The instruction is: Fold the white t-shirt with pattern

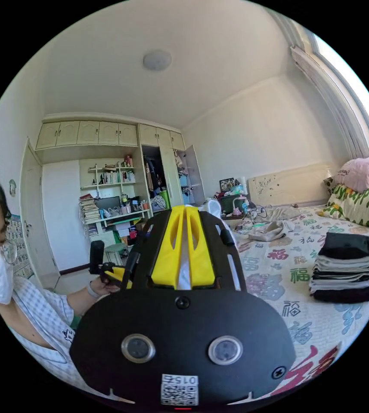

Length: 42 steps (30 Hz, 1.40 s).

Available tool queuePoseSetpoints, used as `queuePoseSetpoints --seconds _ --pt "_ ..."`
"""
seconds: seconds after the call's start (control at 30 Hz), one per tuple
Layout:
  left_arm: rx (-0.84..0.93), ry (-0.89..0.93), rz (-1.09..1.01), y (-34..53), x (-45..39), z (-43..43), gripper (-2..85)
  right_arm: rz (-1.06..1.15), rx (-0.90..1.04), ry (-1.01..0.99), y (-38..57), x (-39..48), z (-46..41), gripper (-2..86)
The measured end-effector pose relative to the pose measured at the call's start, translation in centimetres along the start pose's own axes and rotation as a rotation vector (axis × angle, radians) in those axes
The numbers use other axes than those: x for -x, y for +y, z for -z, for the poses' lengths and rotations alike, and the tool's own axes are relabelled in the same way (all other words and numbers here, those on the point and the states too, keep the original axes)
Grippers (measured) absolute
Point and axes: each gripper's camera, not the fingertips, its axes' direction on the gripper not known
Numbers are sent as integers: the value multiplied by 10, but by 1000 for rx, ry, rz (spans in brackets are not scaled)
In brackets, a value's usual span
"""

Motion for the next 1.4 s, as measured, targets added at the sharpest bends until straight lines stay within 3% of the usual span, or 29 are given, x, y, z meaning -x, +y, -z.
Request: queuePoseSetpoints --seconds 0.13,0.2,0.33,0.43,0.57,0.8,0.97,1.13,1.27,1.4 --pt "205 -98 48 58 -30 -16 161 -66 -23 -77 17 2 -8 -3" --pt "326 -316 48 61 -32 -29 153 -60 -26 -80 23 10 -11 -3" --pt "386 -213 57 72 -31 -35 77 -60 -18 -55 28 16 -14 -3" --pt "285 -164 69 59 -37 -3 28 -59 -29 -21 29 20 -8 -2" --pt "-47 -345 25 31 -63 90 15 -21 -87 36 20 33 18 -2" --pt "-491 -383 -72 -12 -112 231 10 153 -184 96 7 86 41 -2" --pt "-571 -436 -96 -28 -121 264 9 222 -136 164 7 97 0 -2" --pt "-426 -422 21 -29 -71 238 11 127 13 205 18 47 -74 0" --pt "-186 -424 198 -14 11 164 18 -33 353 325 55 -44 -179 10" --pt "93 -418 276 6 71 97 44 -122 680 239 98 -111 -236 53"
